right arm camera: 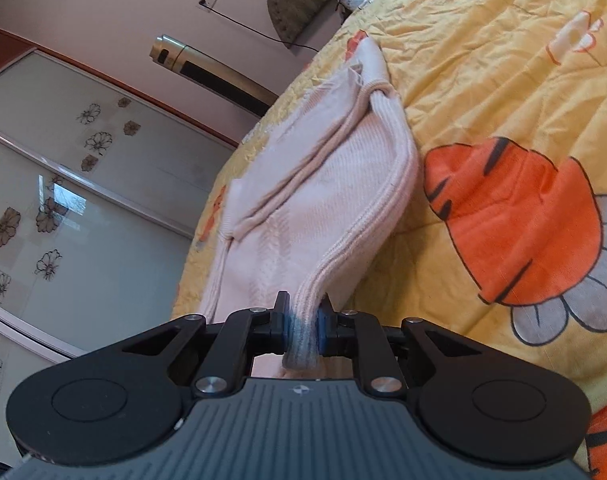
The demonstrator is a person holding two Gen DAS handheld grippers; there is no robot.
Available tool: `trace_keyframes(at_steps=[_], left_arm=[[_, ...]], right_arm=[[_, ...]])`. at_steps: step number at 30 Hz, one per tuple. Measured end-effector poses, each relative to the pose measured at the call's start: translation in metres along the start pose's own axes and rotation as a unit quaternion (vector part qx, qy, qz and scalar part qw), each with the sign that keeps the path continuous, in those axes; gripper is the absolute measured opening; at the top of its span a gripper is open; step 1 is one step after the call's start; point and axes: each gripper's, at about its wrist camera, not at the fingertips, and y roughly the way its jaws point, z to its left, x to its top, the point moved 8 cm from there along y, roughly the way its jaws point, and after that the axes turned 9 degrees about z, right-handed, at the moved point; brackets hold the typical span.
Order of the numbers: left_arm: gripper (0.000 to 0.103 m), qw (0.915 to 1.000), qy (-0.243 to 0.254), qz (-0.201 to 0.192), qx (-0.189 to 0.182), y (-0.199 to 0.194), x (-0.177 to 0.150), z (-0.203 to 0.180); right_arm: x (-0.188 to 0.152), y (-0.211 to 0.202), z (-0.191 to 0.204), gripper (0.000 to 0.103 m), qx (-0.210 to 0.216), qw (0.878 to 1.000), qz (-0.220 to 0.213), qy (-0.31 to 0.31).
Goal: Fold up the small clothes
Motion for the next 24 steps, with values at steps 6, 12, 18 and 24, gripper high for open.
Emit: trace_keyframes(at_steps=[6,12,18,24], left_arm=[[0.015,0.9975,-0.042,-0.017,-0.054,-0.013,0.032,0.004],[0.015,0.9941,-0.069,-0.038,-0.075,-0.016,0.068,0.016],[0.014,0.9911,-0.077,-0.066,-0.086,-0.009,0.124,0.018],[0.014,0.9896,-0.074,-0.087,-0.088,0.023,0.193,0.013]], right_arm=[[0.025,-0.004,0.026,0.018,0.034,0.999,-0.01,-0.017],[0.055,-0.01,0.043,0.018,0.058,0.997,-0.03,-0.031],[0.107,-0.008,0.053,0.018,0.08,0.994,-0.064,-0.047],[0.174,0.016,0.048,0.018,0.089,0.992,-0.078,-0.048]])
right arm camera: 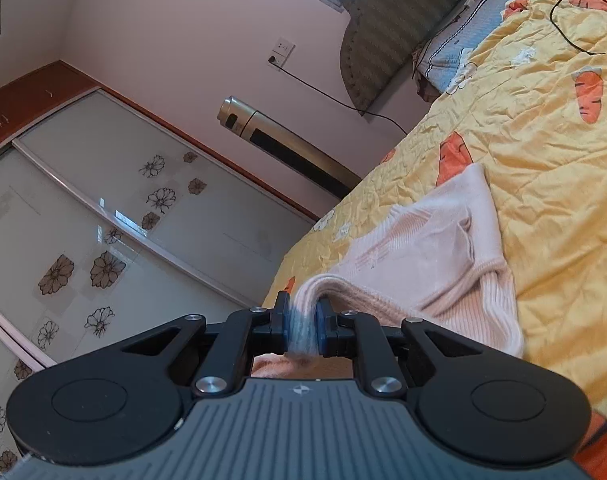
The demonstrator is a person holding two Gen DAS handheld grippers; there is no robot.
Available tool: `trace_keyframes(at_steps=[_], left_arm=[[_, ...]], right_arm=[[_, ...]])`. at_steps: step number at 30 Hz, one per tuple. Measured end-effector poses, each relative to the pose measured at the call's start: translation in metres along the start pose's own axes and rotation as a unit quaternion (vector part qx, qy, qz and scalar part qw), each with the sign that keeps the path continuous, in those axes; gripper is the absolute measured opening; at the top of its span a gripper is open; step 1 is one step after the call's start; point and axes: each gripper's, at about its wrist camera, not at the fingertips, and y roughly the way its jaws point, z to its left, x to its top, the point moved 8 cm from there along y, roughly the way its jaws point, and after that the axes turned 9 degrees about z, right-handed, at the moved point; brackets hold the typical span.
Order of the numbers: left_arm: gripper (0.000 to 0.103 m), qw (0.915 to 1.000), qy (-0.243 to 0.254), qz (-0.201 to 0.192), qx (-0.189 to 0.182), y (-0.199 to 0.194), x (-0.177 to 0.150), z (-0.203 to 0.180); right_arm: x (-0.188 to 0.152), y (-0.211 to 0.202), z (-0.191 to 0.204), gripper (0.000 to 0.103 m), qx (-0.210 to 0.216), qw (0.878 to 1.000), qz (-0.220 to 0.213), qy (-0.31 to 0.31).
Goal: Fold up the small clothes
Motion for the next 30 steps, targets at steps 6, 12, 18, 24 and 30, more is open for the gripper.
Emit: trace_keyframes(at_steps=[6,12,18,24,30], left_arm=[[0.014,0.9992,-0.04,0.008,-0.004,0.071,0.066,0.01],[0.014,0.9971,-0.041,0.046,0.046,0.175,0.102,0.029],[0.039,0.9924,-0.097,0.074,-0.011,0.223,0.099,0.053],[0.056,0.9983,-0.049,0.012,-0.03,0.192,0.118,0.04],[0.066,0.9912,0.072,-0.014,0.111,0.196,0.12,0.029]], right_arm=[[0.064,0.047,-0.04,0.018,-0.003,1.0,-0.011,0.028],[0.121,0.116,-0.1,0.018,-0.033,0.997,-0.002,0.064],[0.126,0.18,-0.189,0.027,-0.098,0.982,0.038,0.156],[0.12,0.179,-0.185,0.04,-0.064,0.986,0.039,0.146],[0.148,0.149,-0.156,0.084,-0.038,0.995,0.005,0.096]])
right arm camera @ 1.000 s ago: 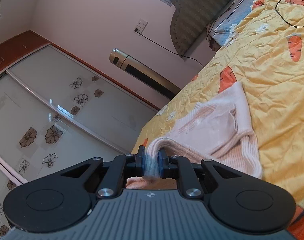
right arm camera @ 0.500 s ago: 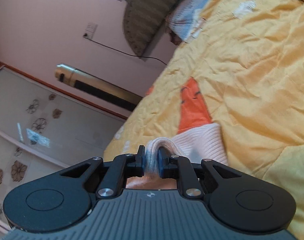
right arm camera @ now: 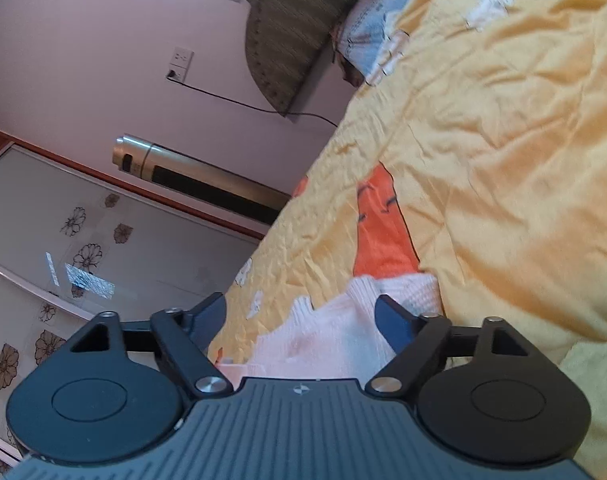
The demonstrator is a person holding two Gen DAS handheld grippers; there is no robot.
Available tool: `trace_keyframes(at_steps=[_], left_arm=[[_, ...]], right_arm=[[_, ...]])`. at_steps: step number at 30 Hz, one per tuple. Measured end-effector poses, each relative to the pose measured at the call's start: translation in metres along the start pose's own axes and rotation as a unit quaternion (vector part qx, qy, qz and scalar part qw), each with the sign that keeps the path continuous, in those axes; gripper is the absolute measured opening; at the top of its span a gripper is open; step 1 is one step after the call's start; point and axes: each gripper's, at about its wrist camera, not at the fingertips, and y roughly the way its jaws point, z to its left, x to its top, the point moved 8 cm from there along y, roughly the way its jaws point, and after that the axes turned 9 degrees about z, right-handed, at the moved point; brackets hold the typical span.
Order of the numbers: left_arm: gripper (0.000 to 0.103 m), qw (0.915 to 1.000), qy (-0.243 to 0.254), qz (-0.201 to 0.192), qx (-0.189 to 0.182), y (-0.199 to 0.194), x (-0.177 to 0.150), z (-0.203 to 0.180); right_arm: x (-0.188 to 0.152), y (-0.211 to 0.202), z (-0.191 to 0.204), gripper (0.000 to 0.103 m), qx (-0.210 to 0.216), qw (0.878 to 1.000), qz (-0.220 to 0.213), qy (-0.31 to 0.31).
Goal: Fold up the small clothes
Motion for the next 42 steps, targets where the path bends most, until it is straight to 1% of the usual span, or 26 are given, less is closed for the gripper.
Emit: trace_keyframes(at_steps=[3,6,7,9,10,11,12,13,15,17,19,20,22,23,25,27,30,31,32,33,34,36,39,40,41,42], left_arm=[[0.066,0.9955,0.07,0.013,0.063,0.018,-0.009,-0.015],[0.066,0.9881,0.111,0.032,0.102,0.036,-0.017,-0.026],[0.066,0.9861,0.122,0.044,0.104,0.044,-0.019,-0.029],[0.066,0.9811,0.135,0.071,0.118,0.059,-0.026,-0.029],[0.065,0.9799,0.139,0.075,0.122,0.063,-0.027,-0.029],[0.049,0.9793,0.144,0.079,0.118,0.066,-0.027,-0.031],[0.031,0.9799,0.148,0.084,0.105,0.068,-0.026,-0.035],[0.013,0.9808,0.143,0.084,0.103,0.066,-0.023,-0.036],[0.012,0.9811,0.143,0.06,0.115,0.057,-0.017,-0.042],[0.012,0.9806,0.143,0.038,0.129,0.052,-0.014,-0.041],[0.012,0.9807,0.121,0.065,0.139,0.07,-0.021,-0.027],[0.013,0.9809,0.119,0.051,0.145,0.072,-0.024,-0.024],[0.013,0.979,0.125,0.04,0.156,0.07,-0.026,-0.027],[0.016,0.9768,0.132,0.038,0.164,0.07,-0.026,-0.029],[0.02,0.975,0.14,0.03,0.17,0.064,-0.025,-0.031],[0.024,0.9765,0.131,0.009,0.171,0.043,-0.024,-0.033],[0.029,0.9785,0.134,-0.031,0.154,0.001,-0.032,-0.04],[0.034,0.9788,0.136,-0.04,0.148,-0.011,-0.039,-0.041],[0.043,0.9787,0.136,-0.045,0.147,-0.021,-0.047,-0.04],[0.047,0.9779,0.135,-0.047,0.153,-0.028,-0.056,-0.038],[0.053,0.977,0.135,-0.045,0.159,-0.033,-0.065,-0.034],[0.054,0.9782,0.126,-0.025,0.163,-0.035,-0.082,-0.026],[0.054,0.9845,0.111,0.008,0.135,-0.03,-0.101,-0.022],[0.044,0.9856,0.111,0.015,0.127,-0.027,-0.106,-0.024],[0.023,0.986,0.112,0.012,0.123,-0.027,-0.106,-0.025],[0.02,0.9869,0.113,0.013,0.115,-0.027,-0.105,-0.027]], right_arm=[[0.01,0.001,-0.002,0.074,-0.044,0.999,-0.014,-0.025],[0.007,0.026,-0.004,0.059,-0.105,0.991,0.036,-0.072],[0.004,0.035,-0.004,0.057,-0.126,0.986,0.051,-0.094],[-0.005,0.055,-0.001,0.056,-0.189,0.966,0.075,-0.163],[-0.007,0.064,-0.001,0.047,-0.213,0.955,0.082,-0.189],[-0.01,0.071,-0.003,0.041,-0.229,0.949,0.086,-0.2],[-0.011,0.077,-0.004,0.026,-0.236,0.946,0.09,-0.205],[-0.012,0.08,-0.004,0.018,-0.238,0.944,0.095,-0.21],[-0.009,0.078,0.001,0.017,-0.246,0.942,0.08,-0.216],[0.001,0.062,0.019,0.015,-0.22,0.949,0.034,-0.222],[0.015,0.044,0.027,0.014,-0.185,0.963,-0.011,-0.198],[0.018,0.044,0.016,0.014,-0.198,0.962,-0.013,-0.186],[0.015,0.057,-0.014,0.013,-0.247,0.954,0.019,-0.168],[0.01,0.062,-0.024,0.013,-0.251,0.954,0.028,-0.162],[0.007,0.057,-0.025,0.015,-0.236,0.96,0.004,-0.149],[0.008,0.047,-0.022,0.029,-0.229,0.965,-0.017,-0.129],[-0.002,0.021,-0.005,0.032,-0.214,0.968,-0.028,-0.127],[-0.011,0.009,0.005,0.045,-0.207,0.968,-0.027,-0.142],[-0.021,-0.002,0.013,0.053,-0.201,0.966,-0.024,-0.162],[-0.032,-0.013,0.018,0.069,-0.205,0.962,-0.023,-0.178],[-0.045,-0.024,0.02,0.072,-0.216,0.957,-0.021,-0.195],[-0.066,-0.037,0.018,0.07,-0.235,0.948,-0.009,-0.215],[-0.09,-0.046,0.009,0.067,-0.239,0.948,0.016,-0.212],[-0.095,-0.042,0.005,0.063,-0.241,0.947,0.028,-0.209],[-0.099,-0.038,-0.001,0.055,-0.241,0.948,0.037,-0.203],[-0.101,-0.033,-0.002,0.036,-0.225,0.954,0.043,-0.192]])
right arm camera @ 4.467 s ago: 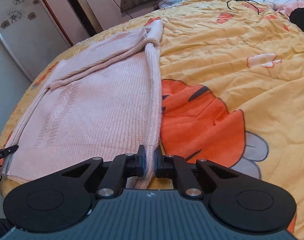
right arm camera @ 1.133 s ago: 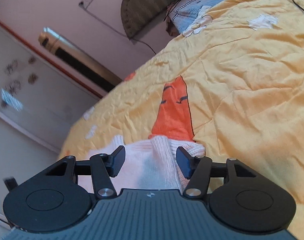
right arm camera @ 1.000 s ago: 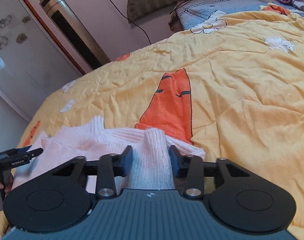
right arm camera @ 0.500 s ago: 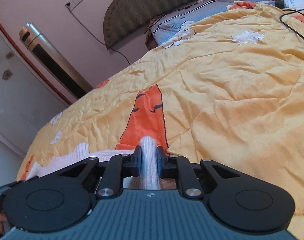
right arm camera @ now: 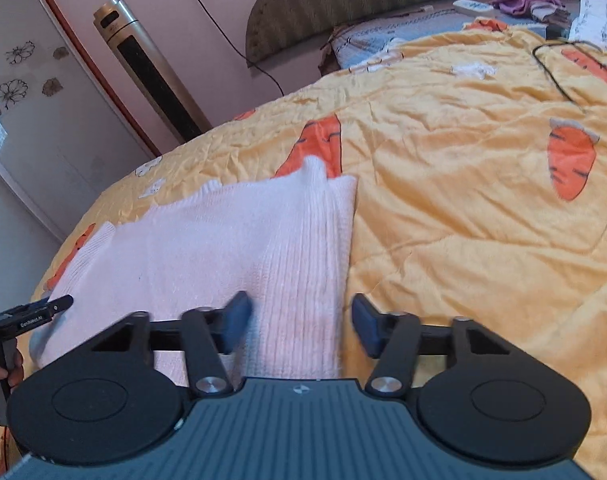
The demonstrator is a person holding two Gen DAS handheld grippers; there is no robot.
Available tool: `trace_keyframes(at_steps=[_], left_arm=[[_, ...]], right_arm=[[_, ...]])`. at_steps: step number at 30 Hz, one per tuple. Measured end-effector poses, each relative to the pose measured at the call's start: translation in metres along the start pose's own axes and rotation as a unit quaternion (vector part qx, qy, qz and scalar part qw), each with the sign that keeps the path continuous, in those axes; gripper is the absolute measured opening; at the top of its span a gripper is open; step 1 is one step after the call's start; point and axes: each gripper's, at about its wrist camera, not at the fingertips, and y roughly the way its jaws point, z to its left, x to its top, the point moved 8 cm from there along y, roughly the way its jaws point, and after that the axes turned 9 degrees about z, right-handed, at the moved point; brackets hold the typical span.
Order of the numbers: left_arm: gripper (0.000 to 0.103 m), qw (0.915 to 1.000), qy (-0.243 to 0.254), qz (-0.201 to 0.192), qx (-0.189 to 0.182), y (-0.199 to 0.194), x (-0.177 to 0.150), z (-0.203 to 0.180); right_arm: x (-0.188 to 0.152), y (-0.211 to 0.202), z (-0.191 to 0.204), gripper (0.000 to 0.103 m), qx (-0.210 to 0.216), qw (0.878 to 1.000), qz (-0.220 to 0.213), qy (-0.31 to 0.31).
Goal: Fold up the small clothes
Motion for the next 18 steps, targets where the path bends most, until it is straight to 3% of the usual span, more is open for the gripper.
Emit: trace_keyframes(at_steps=[5,8,9,11,13,16,18], left_arm=[[0.018,0.9995,0.016,-0.01,0.024,0.006,-0.007,-0.002],[0.019,0.9987,0.021,-0.018,0.043,0.005,-0.01,-0.006],[0.02,0.9986,0.02,-0.017,0.047,0.004,-0.009,-0.007],[0.024,0.9978,0.025,-0.018,0.059,-0.003,-0.008,-0.008],[0.027,0.9974,0.022,-0.023,0.065,-0.017,-0.01,-0.008],[0.034,0.9977,0.007,-0.025,0.063,-0.036,-0.016,-0.007],[0.052,0.9983,-0.005,-0.017,0.055,-0.042,-0.022,-0.006]], right_arm=[[0.019,-0.017,0.027,0.023,0.01,0.998,-0.055,-0.03],[0.012,0.009,-0.007,0.021,-0.037,0.999,-0.008,-0.013],[0.01,0.007,-0.014,0.021,-0.015,1.0,-0.016,0.01],[0.009,-0.002,-0.016,0.027,0.013,0.999,-0.03,0.043],[0.006,-0.011,-0.014,0.053,0.0,0.998,-0.035,0.051],[-0.001,-0.032,-0.006,0.054,-0.019,0.998,-0.058,0.034],[-0.006,-0.046,0.005,0.06,-0.015,0.997,-0.076,0.019]])
